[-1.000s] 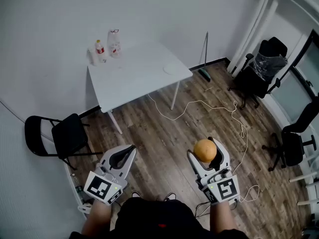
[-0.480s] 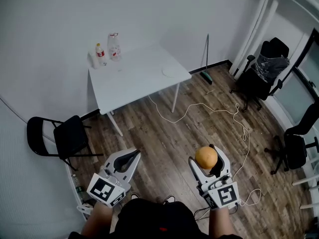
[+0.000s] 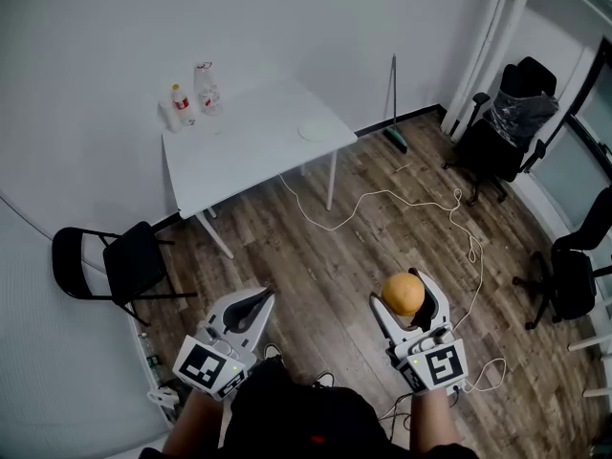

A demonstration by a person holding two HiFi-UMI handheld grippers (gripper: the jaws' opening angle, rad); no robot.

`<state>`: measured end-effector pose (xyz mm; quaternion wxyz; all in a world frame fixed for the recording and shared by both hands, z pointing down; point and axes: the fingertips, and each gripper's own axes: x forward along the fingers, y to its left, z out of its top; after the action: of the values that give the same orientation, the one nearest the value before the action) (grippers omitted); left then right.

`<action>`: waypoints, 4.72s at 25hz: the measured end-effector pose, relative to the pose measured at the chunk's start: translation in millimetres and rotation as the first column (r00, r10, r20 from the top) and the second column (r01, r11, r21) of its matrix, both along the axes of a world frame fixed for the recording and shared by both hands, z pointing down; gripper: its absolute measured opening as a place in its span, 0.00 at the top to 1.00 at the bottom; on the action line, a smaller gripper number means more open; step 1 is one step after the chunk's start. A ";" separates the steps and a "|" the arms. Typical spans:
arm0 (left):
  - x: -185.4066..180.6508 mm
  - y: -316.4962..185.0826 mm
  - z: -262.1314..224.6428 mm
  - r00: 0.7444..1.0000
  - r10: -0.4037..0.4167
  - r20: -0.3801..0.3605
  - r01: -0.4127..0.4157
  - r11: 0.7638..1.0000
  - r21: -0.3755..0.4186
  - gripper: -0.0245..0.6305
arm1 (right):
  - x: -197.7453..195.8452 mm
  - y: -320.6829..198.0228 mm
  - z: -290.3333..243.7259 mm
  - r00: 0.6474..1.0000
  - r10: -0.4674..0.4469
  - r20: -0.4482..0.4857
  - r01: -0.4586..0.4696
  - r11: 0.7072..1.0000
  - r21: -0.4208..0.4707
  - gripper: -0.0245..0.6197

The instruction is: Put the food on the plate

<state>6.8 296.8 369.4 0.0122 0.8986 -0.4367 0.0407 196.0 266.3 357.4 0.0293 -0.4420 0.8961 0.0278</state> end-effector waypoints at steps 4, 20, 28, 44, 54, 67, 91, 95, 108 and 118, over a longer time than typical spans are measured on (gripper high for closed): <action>10.2 -28.6 -1.3 1.000 0.017 -0.002 -0.017 1.000 0.004 0.93 | 12.6 -22.8 1.1 1.000 0.023 -0.008 -0.023 1.000 -0.001 0.44; -31.9 -238.7 -4.6 0.996 0.089 -0.012 -0.089 0.996 0.028 0.93 | -35.0 -215.5 -9.2 0.994 0.079 -0.075 -0.078 0.997 0.006 0.44; -108.4 -341.2 -5.6 0.997 0.066 -0.027 -0.066 0.998 0.026 0.93 | -107.8 -317.9 -13.5 0.992 0.079 -0.100 -0.079 0.997 0.003 0.44; -128.1 -481.3 5.7 1.000 -0.031 0.000 0.031 0.999 -0.007 0.93 | -134.0 -483.7 2.0 0.998 -0.042 -0.043 0.040 0.998 -0.046 0.44; -99.4 -586.1 3.3 0.978 -0.211 0.002 0.211 0.976 -0.047 0.93 | -110.4 -634.0 20.0 0.979 -0.194 -0.059 0.188 0.978 -0.095 0.44; -126.4 -618.8 48.5 0.922 -0.387 -0.003 0.382 0.912 -0.147 0.93 | -160.9 -771.0 142.3 0.908 -0.306 -0.286 0.232 0.936 -0.265 0.44; -173.1 -617.6 80.7 0.861 -0.507 0.022 0.499 0.837 -0.225 0.93 | -223.1 -830.7 366.9 0.727 -0.451 -0.519 0.067 0.798 -0.599 0.44; -171.6 -620.1 82.7 0.871 -0.490 0.027 0.483 0.845 -0.232 0.93 | -223.4 -828.1 373.8 0.700 -0.466 -0.541 0.077 0.803 -0.591 0.44; -179.4 -604.5 55.2 0.886 -0.463 0.005 0.457 0.873 -0.170 0.93 | -217.5 -804.3 203.6 0.897 -0.303 -0.323 0.193 0.924 -0.331 0.42; -180.5 -590.4 6.1 0.932 -0.361 -0.039 0.359 0.931 -0.061 0.93 | -194.6 -705.6 27.2 0.979 -0.184 -0.085 0.184 0.983 -0.006 0.86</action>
<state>-173.6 -293.6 375.5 0.0538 0.8035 -0.5923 0.0269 1.4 -439.3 384.6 -0.0059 -0.3557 0.9335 0.0445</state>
